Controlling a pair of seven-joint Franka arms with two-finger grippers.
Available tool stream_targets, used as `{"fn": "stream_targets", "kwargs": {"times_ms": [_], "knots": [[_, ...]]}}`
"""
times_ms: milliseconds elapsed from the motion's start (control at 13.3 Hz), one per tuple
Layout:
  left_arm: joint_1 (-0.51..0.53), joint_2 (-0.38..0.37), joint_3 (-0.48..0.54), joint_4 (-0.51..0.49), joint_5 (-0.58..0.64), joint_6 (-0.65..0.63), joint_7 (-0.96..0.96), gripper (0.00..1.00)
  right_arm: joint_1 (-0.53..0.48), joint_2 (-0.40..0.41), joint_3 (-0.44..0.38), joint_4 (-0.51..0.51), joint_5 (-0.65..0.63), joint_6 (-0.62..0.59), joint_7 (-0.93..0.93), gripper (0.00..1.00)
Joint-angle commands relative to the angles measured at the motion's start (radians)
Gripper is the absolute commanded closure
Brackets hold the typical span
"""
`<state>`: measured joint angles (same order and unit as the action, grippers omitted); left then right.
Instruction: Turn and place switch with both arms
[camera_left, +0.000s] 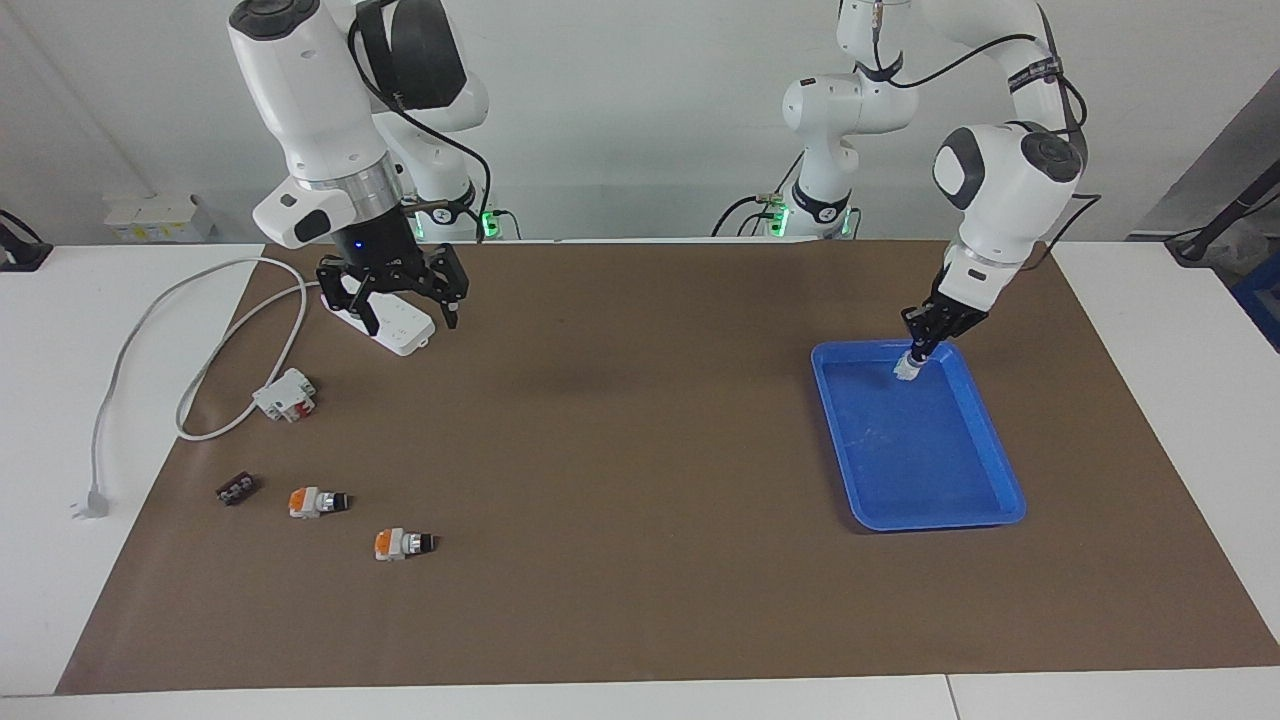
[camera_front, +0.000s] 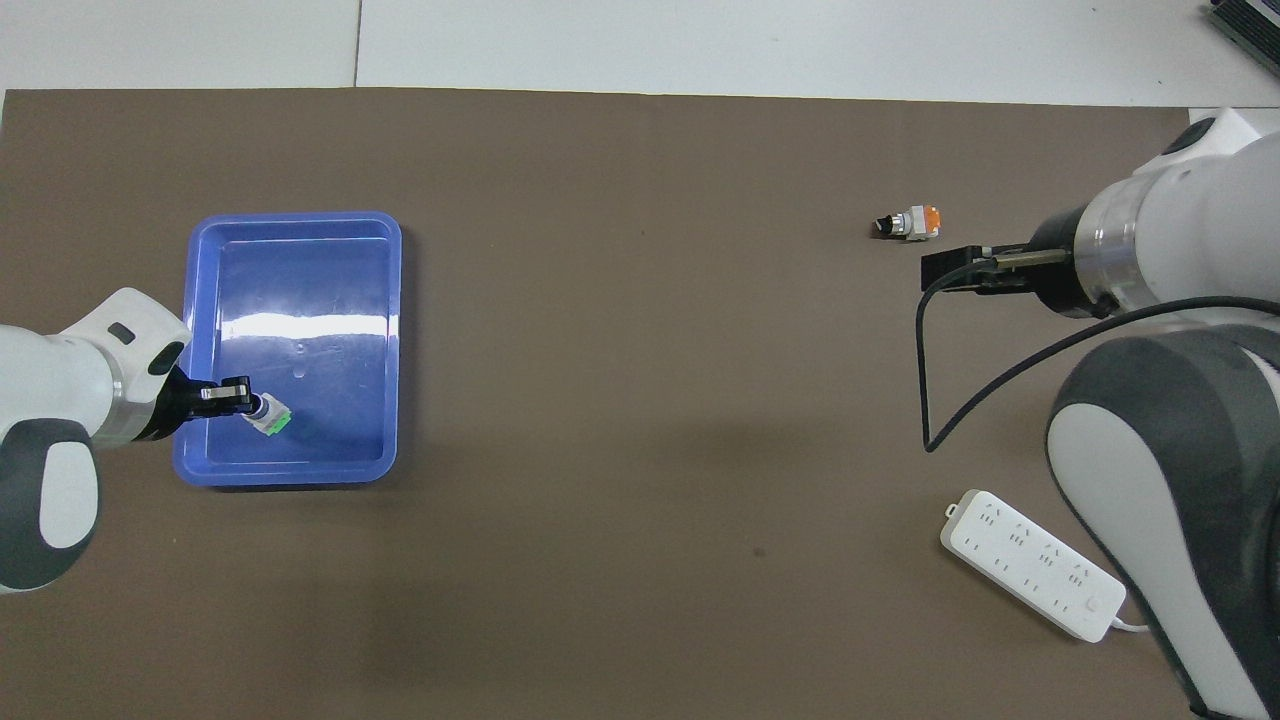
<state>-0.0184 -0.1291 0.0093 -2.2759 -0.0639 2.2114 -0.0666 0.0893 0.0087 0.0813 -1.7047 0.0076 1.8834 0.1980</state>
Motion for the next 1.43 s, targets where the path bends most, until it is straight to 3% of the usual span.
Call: {"fn": "stream_targets", "kwargs": {"times_ms": [0, 375, 525, 900, 1125, 1350], "knots": [[0.017, 0.029, -0.011, 0.073, 0.018, -0.024, 0.013, 0.55, -0.017, 0.000, 0.009, 0.026, -0.060, -0.064, 0.054, 0.00], [0.011, 0.118, -0.011, 0.323, 0.018, -0.243, 0.010, 0.54, -0.059, -0.021, 0.014, 0.017, -0.052, -0.182, 0.029, 0.00], [0.005, 0.118, -0.011, 0.375, 0.018, -0.313, 0.010, 0.54, -0.072, -0.026, 0.014, 0.011, -0.043, -0.199, -0.023, 0.00], [0.002, 0.102, -0.020, 0.568, 0.022, -0.634, 0.013, 0.54, -0.075, -0.058, 0.012, -0.049, -0.043, -0.198, -0.034, 0.00], [-0.018, 0.046, -0.031, 0.587, 0.056, -0.705, 0.013, 0.48, -0.080, -0.056, 0.012, -0.046, -0.043, -0.187, -0.034, 0.00], [-0.018, 0.043, -0.040, 0.601, 0.061, -0.729, 0.013, 0.47, -0.082, -0.049, 0.012, -0.035, -0.043, -0.176, -0.035, 0.00]]}}
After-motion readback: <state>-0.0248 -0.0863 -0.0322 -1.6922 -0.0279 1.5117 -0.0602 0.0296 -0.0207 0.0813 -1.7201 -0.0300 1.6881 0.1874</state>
